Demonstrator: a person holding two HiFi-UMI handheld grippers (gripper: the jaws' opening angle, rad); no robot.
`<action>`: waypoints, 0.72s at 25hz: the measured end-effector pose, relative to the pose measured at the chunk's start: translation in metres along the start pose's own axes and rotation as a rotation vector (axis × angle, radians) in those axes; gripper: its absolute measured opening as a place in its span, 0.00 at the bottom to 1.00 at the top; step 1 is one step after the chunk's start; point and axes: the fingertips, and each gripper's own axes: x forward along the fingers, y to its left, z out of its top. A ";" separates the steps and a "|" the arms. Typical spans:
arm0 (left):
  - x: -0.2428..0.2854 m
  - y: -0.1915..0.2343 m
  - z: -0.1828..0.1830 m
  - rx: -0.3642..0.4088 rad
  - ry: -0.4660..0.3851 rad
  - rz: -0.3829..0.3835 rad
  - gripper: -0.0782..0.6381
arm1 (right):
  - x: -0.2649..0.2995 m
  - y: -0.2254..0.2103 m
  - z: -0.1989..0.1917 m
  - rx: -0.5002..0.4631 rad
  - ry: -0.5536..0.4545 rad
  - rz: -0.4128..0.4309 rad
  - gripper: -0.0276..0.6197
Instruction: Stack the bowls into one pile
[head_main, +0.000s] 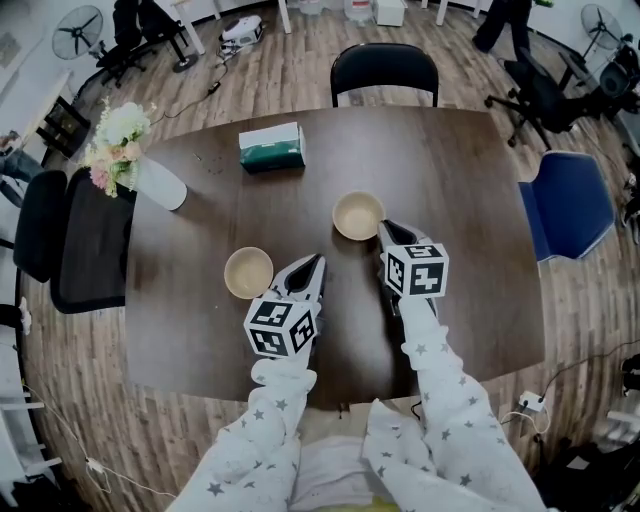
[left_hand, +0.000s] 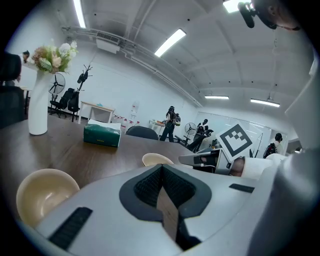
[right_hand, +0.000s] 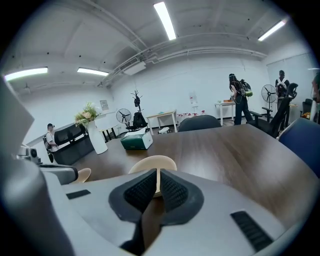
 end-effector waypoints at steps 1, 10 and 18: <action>-0.004 -0.001 0.001 0.001 -0.005 0.004 0.15 | -0.003 0.003 0.000 -0.004 -0.003 0.009 0.10; -0.043 0.003 -0.003 -0.018 -0.056 0.083 0.15 | -0.024 0.030 -0.005 0.042 -0.024 0.096 0.09; -0.081 0.020 -0.007 -0.027 -0.100 0.176 0.15 | -0.029 0.073 -0.011 0.026 -0.022 0.211 0.08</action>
